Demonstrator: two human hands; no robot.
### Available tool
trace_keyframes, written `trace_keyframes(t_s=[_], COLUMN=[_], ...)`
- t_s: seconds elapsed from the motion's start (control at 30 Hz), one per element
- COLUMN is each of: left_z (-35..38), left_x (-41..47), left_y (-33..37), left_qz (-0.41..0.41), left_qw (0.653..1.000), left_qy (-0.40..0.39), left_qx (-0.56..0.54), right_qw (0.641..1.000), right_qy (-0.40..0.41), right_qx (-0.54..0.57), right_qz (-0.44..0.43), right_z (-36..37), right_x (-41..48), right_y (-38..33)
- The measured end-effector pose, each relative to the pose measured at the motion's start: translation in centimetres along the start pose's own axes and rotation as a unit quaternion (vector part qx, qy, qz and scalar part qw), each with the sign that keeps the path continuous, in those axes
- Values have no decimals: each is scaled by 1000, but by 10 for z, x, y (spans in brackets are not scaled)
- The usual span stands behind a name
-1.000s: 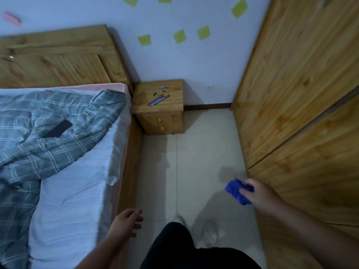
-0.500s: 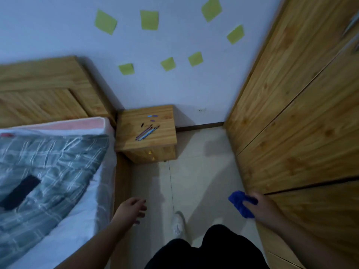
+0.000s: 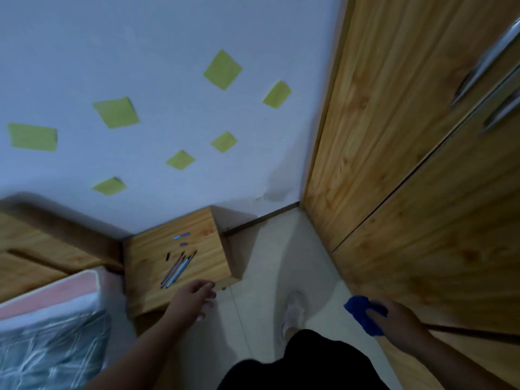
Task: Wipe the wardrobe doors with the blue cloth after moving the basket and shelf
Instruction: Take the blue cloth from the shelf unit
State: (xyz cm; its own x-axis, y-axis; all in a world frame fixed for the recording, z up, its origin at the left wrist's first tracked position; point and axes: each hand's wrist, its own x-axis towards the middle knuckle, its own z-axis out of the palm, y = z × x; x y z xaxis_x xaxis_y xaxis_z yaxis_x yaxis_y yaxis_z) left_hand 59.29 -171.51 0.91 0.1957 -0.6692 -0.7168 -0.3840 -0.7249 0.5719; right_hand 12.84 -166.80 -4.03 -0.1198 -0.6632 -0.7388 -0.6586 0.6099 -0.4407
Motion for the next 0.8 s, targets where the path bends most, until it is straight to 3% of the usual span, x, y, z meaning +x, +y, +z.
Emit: trace_keyframes(t_s=[0.3, 0.47, 0.7, 0.8], left_z=[-13, -17, 2, 18], left_x=[46, 96, 145, 146], left_y=[63, 118, 250, 327], left_qz=[-27, -19, 77, 171], left_qw=[999, 999, 988, 972], left_qy=[5, -33, -130, -158], left_qx=[23, -4, 0, 40], right_qw=[990, 984, 972, 961], right_qy=[83, 121, 192, 228], right_qx=[25, 34, 68, 92], right_qz=[-108, -128, -117, -125], right_z=[-82, -103, -130, -159], right_x=[88, 112, 106, 85], right_y=[-162, -217, -257, -281])
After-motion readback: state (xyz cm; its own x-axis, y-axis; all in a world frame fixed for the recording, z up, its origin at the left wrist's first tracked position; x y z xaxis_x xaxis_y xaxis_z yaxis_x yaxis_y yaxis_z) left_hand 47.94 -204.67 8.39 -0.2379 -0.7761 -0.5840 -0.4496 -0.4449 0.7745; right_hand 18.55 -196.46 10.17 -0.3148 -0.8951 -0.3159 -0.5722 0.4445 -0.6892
